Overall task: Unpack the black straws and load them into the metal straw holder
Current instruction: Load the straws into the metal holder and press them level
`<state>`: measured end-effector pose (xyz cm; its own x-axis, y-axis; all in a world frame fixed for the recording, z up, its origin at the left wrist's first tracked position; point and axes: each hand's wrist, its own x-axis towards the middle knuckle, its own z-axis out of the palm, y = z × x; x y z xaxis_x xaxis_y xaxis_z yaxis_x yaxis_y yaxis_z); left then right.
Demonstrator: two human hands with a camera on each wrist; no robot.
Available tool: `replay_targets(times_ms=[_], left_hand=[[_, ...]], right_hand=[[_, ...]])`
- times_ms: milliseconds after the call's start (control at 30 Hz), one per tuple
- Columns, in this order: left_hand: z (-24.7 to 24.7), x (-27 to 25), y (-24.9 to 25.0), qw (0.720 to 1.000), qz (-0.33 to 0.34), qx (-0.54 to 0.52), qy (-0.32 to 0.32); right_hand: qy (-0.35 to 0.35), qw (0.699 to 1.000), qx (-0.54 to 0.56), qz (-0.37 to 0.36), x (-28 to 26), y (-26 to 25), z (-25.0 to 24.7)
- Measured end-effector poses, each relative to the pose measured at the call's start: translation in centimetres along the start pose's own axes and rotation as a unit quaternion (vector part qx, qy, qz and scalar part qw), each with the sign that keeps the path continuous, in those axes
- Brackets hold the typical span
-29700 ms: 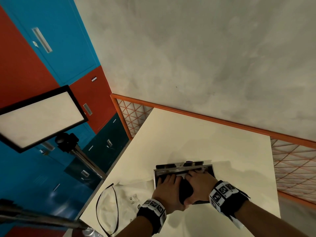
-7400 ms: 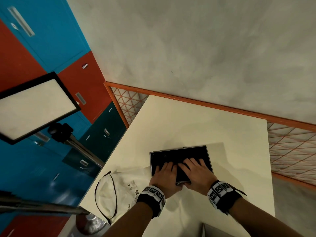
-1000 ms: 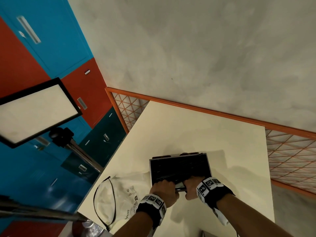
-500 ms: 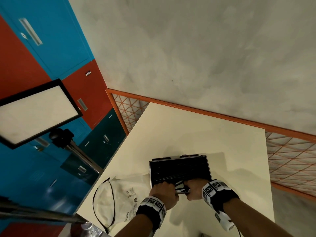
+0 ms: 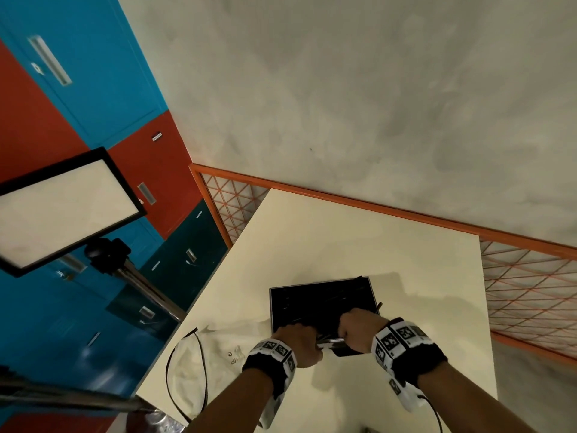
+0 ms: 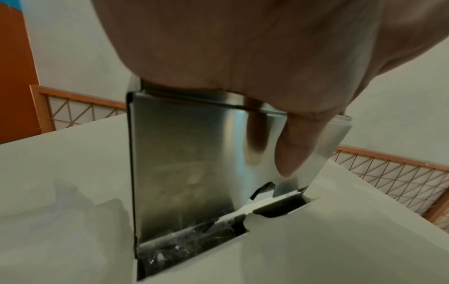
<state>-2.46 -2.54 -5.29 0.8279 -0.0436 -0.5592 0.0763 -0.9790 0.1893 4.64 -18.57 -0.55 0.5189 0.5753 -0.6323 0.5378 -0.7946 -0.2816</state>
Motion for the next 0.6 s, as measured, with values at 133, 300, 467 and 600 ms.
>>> replay_targets(times_ms=[133,300,467,600], left_hand=[[-0.3,0.3,-0.2,0.999,0.010,-0.016,-0.026],[-0.6,0.4,-0.5,0.999,0.023,-0.025,-0.012],[-0.4,-0.2,-1.1,0.996,0.060,-0.050,0.045],[-0.2,-0.1,-1.4,0.990,0.095,-0.067,0.081]], right_hand=[[0.034,0.998,0.057,-0.011,-0.4,0.8,-1.6],[0.071,0.992,0.093,-0.048,-1.2,0.4,-2.4],[0.083,0.991,0.084,-0.063,-1.5,0.8,-1.4],[0.113,0.985,0.113,-0.068,-1.9,1.8,-0.9]])
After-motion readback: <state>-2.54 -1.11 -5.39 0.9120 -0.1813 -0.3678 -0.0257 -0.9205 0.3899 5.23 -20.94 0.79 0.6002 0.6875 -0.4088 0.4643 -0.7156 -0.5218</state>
